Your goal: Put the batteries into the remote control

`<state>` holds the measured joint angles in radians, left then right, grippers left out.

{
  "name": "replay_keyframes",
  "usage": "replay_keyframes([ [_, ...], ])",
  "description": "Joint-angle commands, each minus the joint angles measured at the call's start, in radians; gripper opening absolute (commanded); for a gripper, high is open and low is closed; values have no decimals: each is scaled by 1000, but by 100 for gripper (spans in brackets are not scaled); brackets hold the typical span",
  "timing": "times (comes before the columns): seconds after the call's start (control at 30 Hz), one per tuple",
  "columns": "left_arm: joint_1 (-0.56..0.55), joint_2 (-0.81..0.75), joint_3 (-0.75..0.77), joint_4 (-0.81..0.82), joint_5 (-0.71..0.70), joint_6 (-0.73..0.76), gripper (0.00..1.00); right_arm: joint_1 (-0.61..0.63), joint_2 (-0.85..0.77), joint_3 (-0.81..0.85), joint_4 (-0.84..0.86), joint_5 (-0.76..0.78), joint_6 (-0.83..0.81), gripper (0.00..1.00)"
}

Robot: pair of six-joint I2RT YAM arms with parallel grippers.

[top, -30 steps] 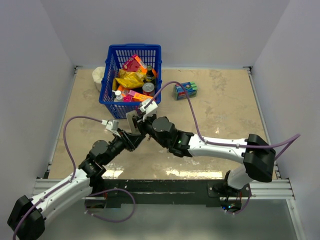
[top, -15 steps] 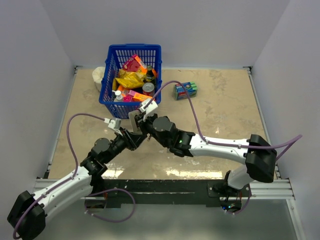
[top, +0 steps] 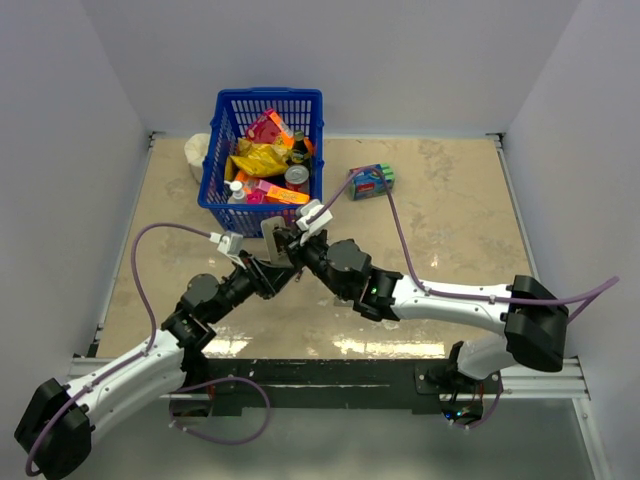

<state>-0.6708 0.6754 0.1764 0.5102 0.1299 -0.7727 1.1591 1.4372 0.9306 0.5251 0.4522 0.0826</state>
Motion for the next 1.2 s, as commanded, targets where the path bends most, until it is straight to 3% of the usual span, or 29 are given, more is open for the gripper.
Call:
replay_keyframes([
  [0.0,-6,-19,57,111,-3,-31,0,-15,-38,-19,64,51,-61,11],
  [0.7,-6,-48,34,128,2,4,0,-15,15,60,-109,52,-34,13],
  [1.17,-6,-34,44,116,7,19,0,-13,14,85,-132,100,-17,21],
])
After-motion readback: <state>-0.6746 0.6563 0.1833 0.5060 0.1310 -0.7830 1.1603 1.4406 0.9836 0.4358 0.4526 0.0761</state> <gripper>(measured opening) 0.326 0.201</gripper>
